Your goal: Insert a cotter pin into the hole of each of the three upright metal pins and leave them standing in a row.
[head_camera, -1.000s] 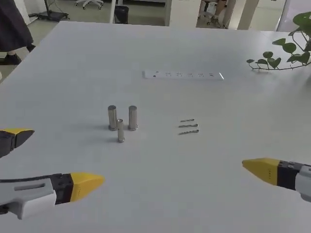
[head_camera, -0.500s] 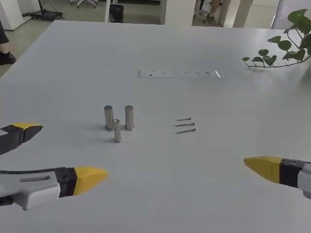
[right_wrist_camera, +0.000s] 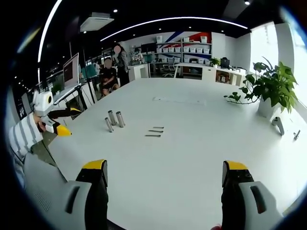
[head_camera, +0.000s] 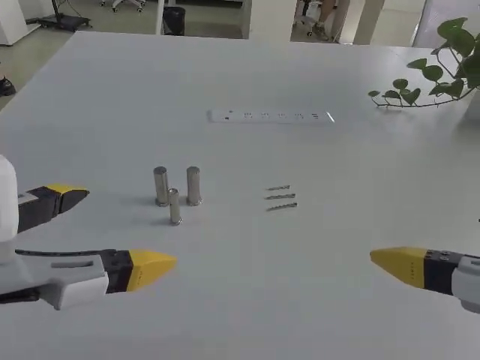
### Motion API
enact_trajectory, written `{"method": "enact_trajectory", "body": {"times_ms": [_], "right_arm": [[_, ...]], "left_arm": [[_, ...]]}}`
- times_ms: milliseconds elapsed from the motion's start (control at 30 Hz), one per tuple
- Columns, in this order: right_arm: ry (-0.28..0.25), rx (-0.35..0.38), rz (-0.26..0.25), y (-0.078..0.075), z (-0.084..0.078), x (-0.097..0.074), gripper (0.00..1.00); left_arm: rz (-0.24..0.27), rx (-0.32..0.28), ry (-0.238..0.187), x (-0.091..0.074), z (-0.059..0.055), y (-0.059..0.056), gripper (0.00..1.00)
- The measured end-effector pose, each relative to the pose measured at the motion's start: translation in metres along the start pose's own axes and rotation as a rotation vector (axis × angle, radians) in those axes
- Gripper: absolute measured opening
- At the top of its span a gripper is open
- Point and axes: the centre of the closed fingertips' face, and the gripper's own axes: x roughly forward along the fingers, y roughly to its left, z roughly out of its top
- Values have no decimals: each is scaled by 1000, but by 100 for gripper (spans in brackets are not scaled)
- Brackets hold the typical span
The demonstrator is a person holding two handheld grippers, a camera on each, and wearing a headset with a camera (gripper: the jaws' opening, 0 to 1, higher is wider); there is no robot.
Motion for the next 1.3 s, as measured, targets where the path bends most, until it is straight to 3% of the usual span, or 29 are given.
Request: {"method": "enact_trajectory", "body": {"times_ms": [67, 133, 333, 567, 967, 1300], "right_arm": [[3, -1, 0, 0, 0, 0, 98], [6, -3, 1, 0, 0, 0, 98], [10, -10, -3, 0, -1, -3, 98], [12, -4, -8, 1, -4, -7, 98], [34, 1, -10, 6, -13, -11, 98], [58, -15, -5, 12, -15, -8, 98]], "left_arm": [[-27, -17, -21, 3, 6, -1, 83], [-46, 3, -24, 5, 9, -3, 82], [-50, 53, -16, 14, 20, 3, 79], [-66, 53, -19, 28, 28, 7, 72], [-82, 79, 11, 54, 22, 11, 59], [-59, 105, 50, 71, 10, 24, 45]]}}
